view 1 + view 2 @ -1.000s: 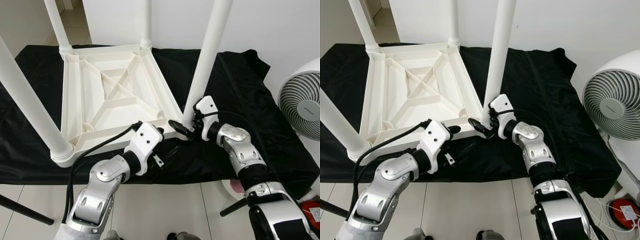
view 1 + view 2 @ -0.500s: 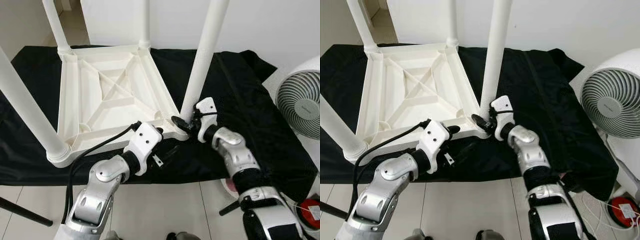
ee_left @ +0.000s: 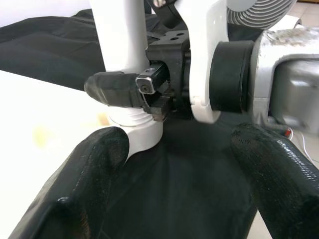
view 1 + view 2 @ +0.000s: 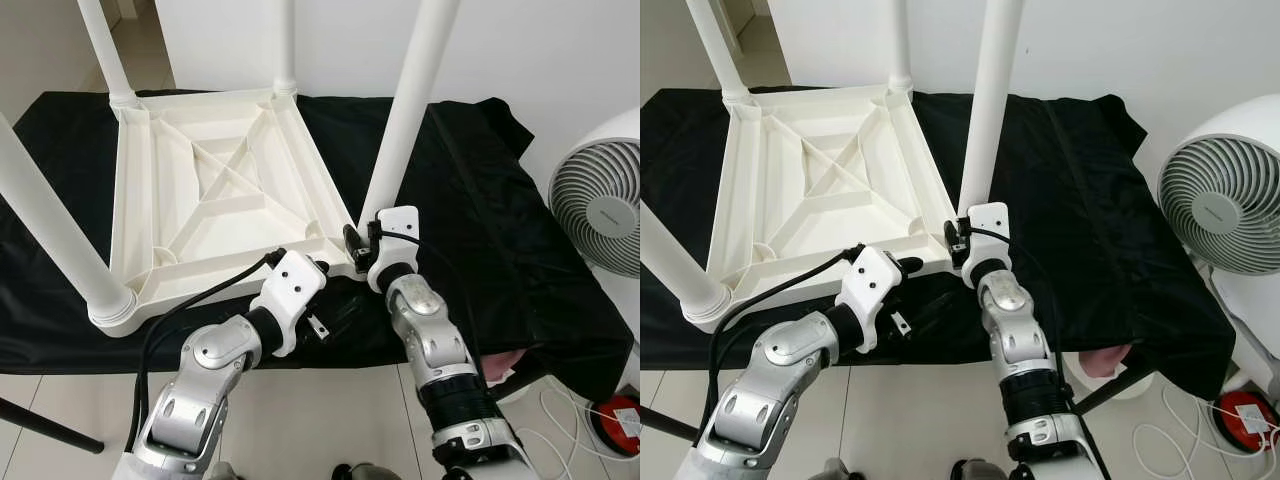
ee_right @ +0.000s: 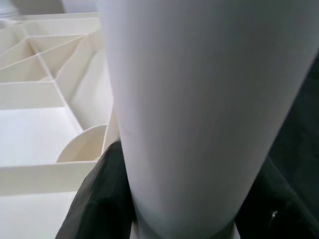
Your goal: Building children table
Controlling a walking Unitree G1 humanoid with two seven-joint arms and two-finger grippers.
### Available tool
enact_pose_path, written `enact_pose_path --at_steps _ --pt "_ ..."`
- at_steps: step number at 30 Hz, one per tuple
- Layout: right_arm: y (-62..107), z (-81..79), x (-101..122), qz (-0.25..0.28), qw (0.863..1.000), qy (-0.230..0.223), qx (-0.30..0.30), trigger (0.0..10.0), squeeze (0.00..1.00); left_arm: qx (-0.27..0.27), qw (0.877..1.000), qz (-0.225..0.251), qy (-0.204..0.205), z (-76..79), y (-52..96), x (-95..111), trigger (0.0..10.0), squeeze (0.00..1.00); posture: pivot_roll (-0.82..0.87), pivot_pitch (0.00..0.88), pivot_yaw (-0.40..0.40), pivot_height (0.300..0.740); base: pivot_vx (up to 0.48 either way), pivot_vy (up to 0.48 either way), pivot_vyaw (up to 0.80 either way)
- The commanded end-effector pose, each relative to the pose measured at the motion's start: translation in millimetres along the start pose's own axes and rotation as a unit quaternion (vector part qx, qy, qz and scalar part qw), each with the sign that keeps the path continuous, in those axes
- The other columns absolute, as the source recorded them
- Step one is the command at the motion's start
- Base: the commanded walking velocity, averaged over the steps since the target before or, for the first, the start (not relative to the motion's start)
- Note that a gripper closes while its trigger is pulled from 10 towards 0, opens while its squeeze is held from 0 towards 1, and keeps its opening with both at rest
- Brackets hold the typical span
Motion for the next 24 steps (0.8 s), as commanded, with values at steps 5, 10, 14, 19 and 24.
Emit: enact_pose_path --at_steps 5,10,14,19,24 --pt "8.6 -7.3 -11.2 -0.034 0.999 -0.029 0.0 3.3 0.0 0.025 1.0 0.007 0.011 -0.3 -1.6 0.2 10.0 0.0 -0.03 0.078 -0.038 0.74 0.0 0.0 0.0" --pt "8.1 -2.4 -5.8 -0.017 1.0 -0.021 0.015 10.0 1.0 0.025 1.0 0.008 0.012 -0.5 -2.1 0.5 10.0 0.0 -0.03 0.07 -0.042 0.74 0.0 0.0 0.0" --pt "6.8 5.4 1.3 0.003 0.999 -0.023 0.028 10.0 1.0 0.026 1.0 0.007 0.01 -0.9 -2.3 0.1 10.0 0.0 -0.03 0.064 -0.042 0.74 0.0 0.0 0.0" --pt "5.1 8.1 6.8 0.017 0.998 0.01 0.06 10.0 0.84 0.025 1.0 0.005 0.007 -0.3 -1.4 -0.7 10.0 0.0 -0.03 0.059 -0.046 0.74 0.0 0.0 0.0" --pt "3.6 -3.6 15.2 0.046 0.991 0.028 0.119 10.0 0.0 0.032 0.999 0.007 0.003 -1.3 -1.9 1.2 10.0 0.0 -0.03 0.052 -0.047 0.74 0.0 0.0 0.0"
Point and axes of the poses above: a point about 5 cm out from each wrist's last joint towards the gripper, its own y axis pointing back from the gripper into the wrist, its own x axis along the axis of the wrist's last joint, z = x × y, the point moved 2 cm from there along -y, pointing out of the wrist towards the gripper, and after that the axes turned 5 degrees about y, right-handed, at the moved point
